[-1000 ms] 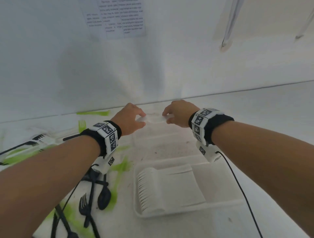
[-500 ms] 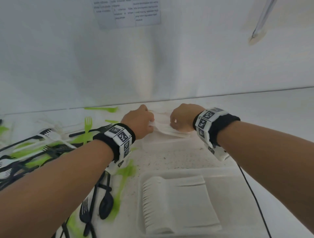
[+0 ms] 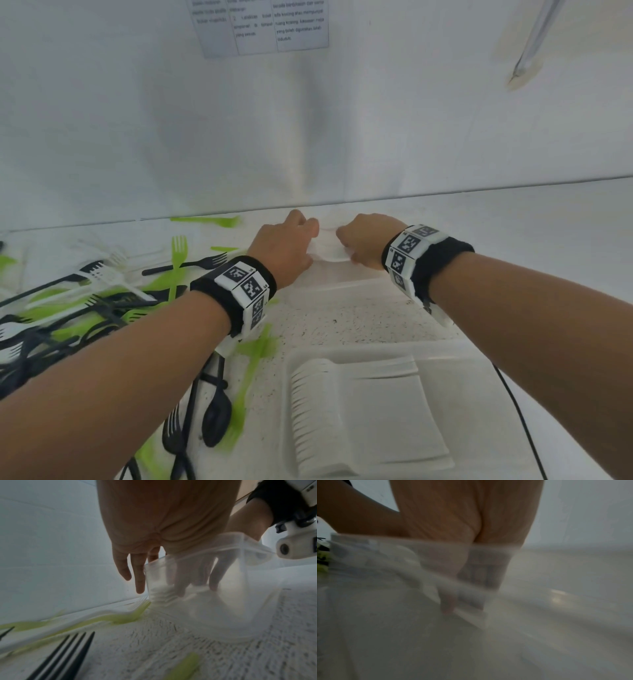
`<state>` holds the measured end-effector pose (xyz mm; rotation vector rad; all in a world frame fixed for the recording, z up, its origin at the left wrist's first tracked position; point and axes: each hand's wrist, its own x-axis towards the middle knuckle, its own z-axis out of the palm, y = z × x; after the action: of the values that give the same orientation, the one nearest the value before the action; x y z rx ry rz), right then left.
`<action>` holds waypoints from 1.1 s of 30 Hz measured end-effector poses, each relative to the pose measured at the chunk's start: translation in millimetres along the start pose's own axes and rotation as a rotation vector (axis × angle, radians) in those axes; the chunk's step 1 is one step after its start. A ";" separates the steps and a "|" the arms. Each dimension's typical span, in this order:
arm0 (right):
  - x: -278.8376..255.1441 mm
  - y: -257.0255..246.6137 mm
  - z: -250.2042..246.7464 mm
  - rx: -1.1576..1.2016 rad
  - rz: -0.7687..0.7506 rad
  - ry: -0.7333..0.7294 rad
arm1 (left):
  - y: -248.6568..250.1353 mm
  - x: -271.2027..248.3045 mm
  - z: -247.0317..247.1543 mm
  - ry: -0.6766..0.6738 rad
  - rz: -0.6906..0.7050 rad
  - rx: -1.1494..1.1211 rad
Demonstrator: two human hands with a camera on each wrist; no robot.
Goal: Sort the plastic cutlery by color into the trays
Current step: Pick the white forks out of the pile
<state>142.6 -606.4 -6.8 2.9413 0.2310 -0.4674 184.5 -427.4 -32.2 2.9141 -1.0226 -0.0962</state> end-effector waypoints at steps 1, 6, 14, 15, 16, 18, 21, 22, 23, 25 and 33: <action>0.7 -0.5 -0.2 -0.032 0.006 0.007 | -0.6 0.3 -0.3 0.006 0.006 0.007; -0.8 -9.9 -6.0 -0.106 0.059 0.026 | -2.0 2.0 1.4 0.036 -0.031 -0.060; -3.2 -11.8 -8.4 -0.075 0.037 0.023 | -3.0 2.9 6.4 0.073 -0.058 -0.111; -3.4 -11.6 -8.0 -0.074 0.040 0.022 | -3.7 3.2 6.2 0.074 -0.052 -0.121; -3.3 -11.5 -7.9 -0.072 0.040 0.021 | -4.6 3.3 6.0 0.074 -0.042 -0.127; -4.5 -10.9 -9.2 -0.067 0.043 0.018 | -7.4 2.2 6.1 0.082 -0.020 -0.126; -11.2 -8.5 -16.5 -0.090 0.047 0.066 | -10.4 -6.2 3.3 0.182 -0.040 -0.222; -13.9 -7.7 -20.7 -0.089 0.052 0.103 | -11.0 -10.4 0.3 0.227 -0.053 -0.260; -16.3 -7.4 -24.7 -0.066 0.061 0.143 | -11.7 -15.0 -3.7 0.263 -0.071 -0.288; -20.4 -8.1 -32.5 0.063 0.085 0.207 | -15.4 -24.8 -15.4 0.282 -0.117 -0.320; -24.6 -67.1 -54.5 0.718 -0.036 0.126 | -51.4 -103.0 -74.5 0.004 -0.427 -0.365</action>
<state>123.8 -534.5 43.6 3.6804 0.1525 -0.4392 141.8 -320.8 42.8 2.7307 -0.3195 -0.2625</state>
